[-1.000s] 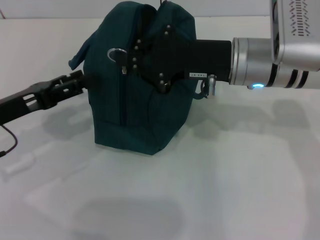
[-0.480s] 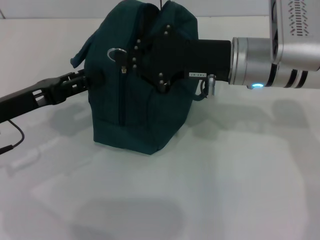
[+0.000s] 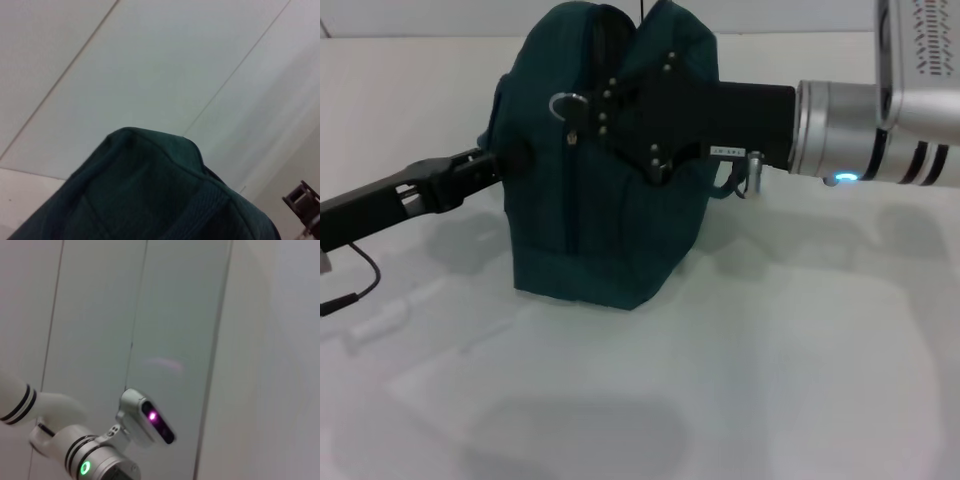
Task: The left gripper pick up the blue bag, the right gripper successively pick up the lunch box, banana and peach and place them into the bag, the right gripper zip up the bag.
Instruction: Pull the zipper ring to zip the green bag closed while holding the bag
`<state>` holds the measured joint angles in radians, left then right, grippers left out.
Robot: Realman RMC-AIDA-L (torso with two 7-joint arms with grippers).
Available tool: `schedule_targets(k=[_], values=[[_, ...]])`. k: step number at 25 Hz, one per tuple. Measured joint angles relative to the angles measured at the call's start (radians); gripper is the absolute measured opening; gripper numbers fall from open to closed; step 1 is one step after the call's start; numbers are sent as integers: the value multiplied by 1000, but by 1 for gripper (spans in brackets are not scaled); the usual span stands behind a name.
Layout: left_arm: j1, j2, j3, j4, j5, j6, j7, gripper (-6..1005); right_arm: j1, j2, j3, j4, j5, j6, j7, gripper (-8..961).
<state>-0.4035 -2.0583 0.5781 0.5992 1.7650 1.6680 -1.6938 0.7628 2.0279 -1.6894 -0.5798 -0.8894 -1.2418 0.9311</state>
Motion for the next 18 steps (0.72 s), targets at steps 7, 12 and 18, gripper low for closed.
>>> schedule_targets(k=[7, 12, 18], values=[[0, -2, 2, 0, 6, 27, 24, 237, -17, 0, 2, 0, 18, -18, 4, 38], [0, -3, 23, 0, 7, 48, 37, 164, -19, -1, 5, -2, 19, -40, 44, 39], [0, -5, 52, 0, 7, 59, 46, 118, -28, -7, 9, -3, 56, -41, 76, 41]])
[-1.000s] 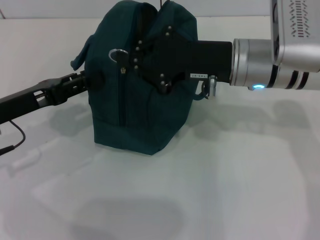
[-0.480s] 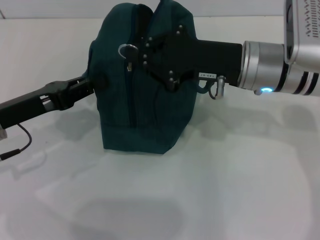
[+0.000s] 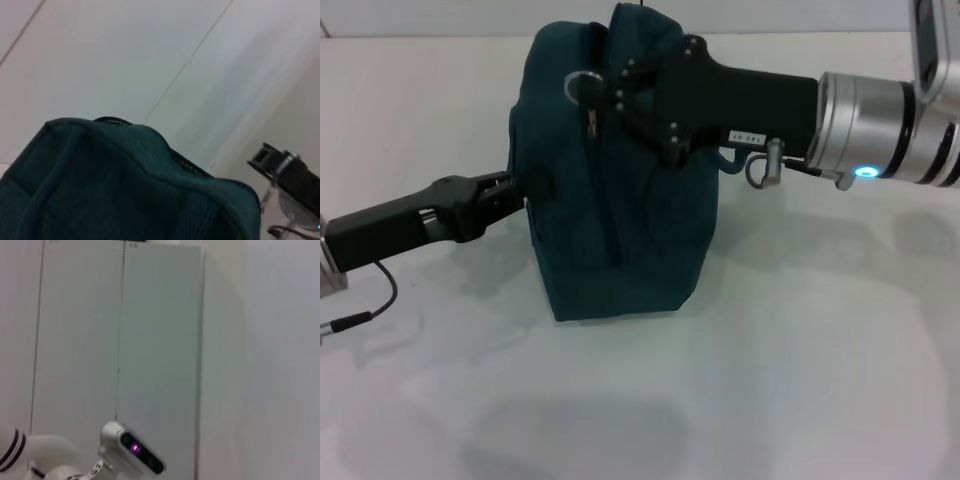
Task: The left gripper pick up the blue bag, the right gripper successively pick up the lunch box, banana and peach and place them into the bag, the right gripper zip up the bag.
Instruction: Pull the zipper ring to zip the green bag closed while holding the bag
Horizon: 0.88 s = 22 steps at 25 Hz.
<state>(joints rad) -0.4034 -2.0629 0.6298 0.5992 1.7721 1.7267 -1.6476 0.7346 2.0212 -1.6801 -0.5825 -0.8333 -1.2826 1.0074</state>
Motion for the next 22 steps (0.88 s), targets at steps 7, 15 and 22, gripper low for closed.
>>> schedule_targets(k=[7, 15, 22], values=[[0, -3, 8, -4, 2, 42, 30, 88, -3, -4, 28, 9, 9, 3, 45, 43], [1, -10, 41, -5, 3, 58, 54, 55, -3, -4, 49, 17, 6, 10, 73, 45], [7, -13, 85, -6, 4, 59, 75, 55, 4, -4, 50, 27, 8, 24, 78, 47]])
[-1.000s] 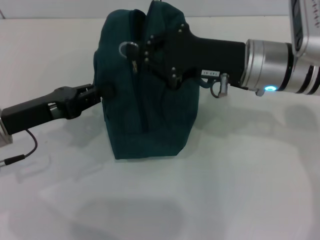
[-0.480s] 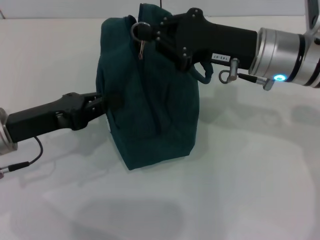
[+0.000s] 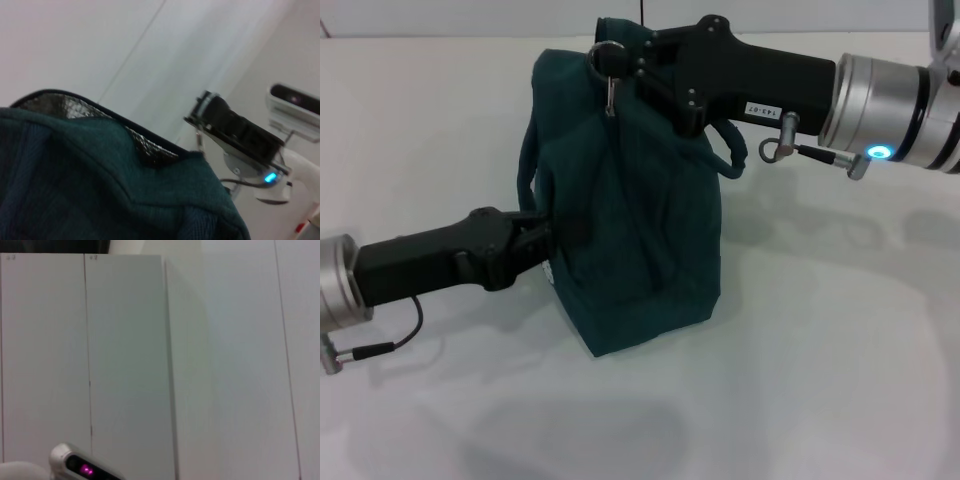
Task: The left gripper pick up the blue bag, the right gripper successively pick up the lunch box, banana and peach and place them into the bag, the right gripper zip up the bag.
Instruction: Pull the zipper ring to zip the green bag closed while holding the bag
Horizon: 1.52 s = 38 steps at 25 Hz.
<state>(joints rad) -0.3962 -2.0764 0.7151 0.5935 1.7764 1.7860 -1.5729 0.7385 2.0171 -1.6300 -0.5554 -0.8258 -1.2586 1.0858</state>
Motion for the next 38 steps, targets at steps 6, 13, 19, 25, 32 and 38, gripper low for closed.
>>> schedule_targets(k=[6, 13, 19, 25, 32, 38], values=[[8, -1, 6, -5, 7, 33, 24, 54, 4, -1, 5, 0, 2, 66, 3, 49], [31, 5, 8, -6, 8, 76, 50, 54, 5, 1, 37, 10, 2, 120, 5, 51], [56, 14, 0, -6, 3, 106, 50, 53, 5, 4, 52, 13, 2, 166, 4, 53], [82, 26, -21, -6, -1, 109, 49, 53, -10, 8, 52, 27, 3, 199, 7, 55], [116, 37, -71, -6, -1, 109, 41, 80, -60, 7, 53, 3, 32, 204, 7, 57], [120, 32, -115, -12, -5, 104, 43, 113, -68, 7, 50, -1, 39, 183, 6, 59]])
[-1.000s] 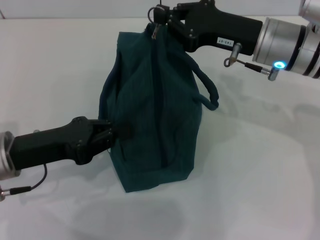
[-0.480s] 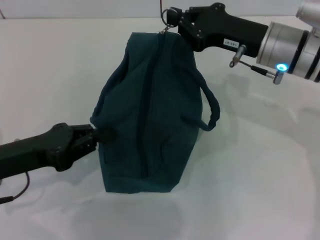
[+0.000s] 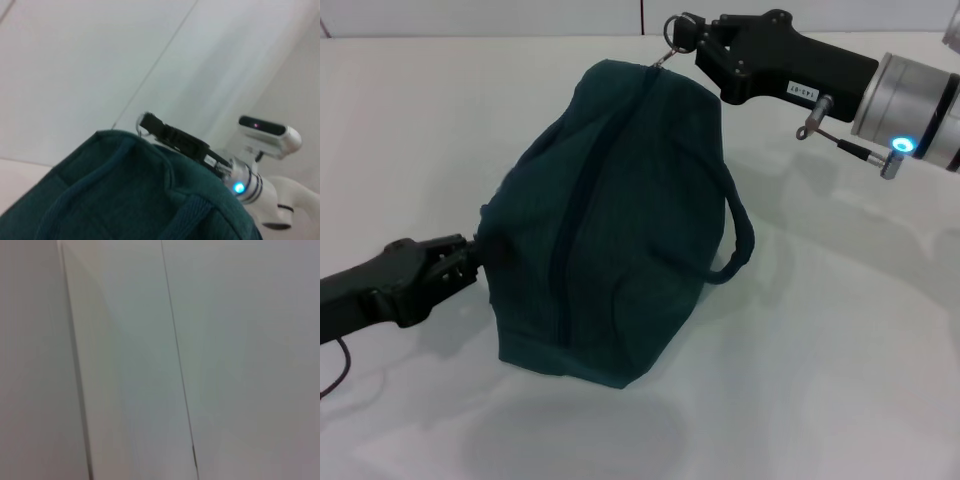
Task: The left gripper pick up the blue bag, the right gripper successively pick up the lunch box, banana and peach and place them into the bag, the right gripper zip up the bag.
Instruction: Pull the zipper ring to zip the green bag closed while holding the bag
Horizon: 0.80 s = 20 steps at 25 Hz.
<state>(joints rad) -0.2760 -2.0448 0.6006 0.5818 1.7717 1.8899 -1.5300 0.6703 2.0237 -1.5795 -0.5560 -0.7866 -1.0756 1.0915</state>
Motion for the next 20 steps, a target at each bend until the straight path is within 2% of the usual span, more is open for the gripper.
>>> schedule_targets(k=[4, 9, 12, 15, 19, 20], values=[[-2, -1, -43, 0, -5, 0, -1, 135, -18, 0, 2, -7, 1, -35, 1, 60], [-23, 3, -116, 0, -20, -2, -56, 162, -75, -1, 3, -63, 2, -53, 1, 61], [-52, 6, -187, 1, -35, -4, -129, 273, -107, -1, 1, -88, 2, -73, 1, 62], [-97, 11, -195, 2, -35, -23, -161, 395, -124, -2, 1, -91, 2, -98, 1, 63], [-182, 17, -188, -1, -11, -112, -251, 587, -132, -3, 1, -88, 2, -119, 1, 64], [-204, 18, -187, -1, 1, -132, -267, 663, -133, -3, 0, -85, 2, -124, 1, 65]])
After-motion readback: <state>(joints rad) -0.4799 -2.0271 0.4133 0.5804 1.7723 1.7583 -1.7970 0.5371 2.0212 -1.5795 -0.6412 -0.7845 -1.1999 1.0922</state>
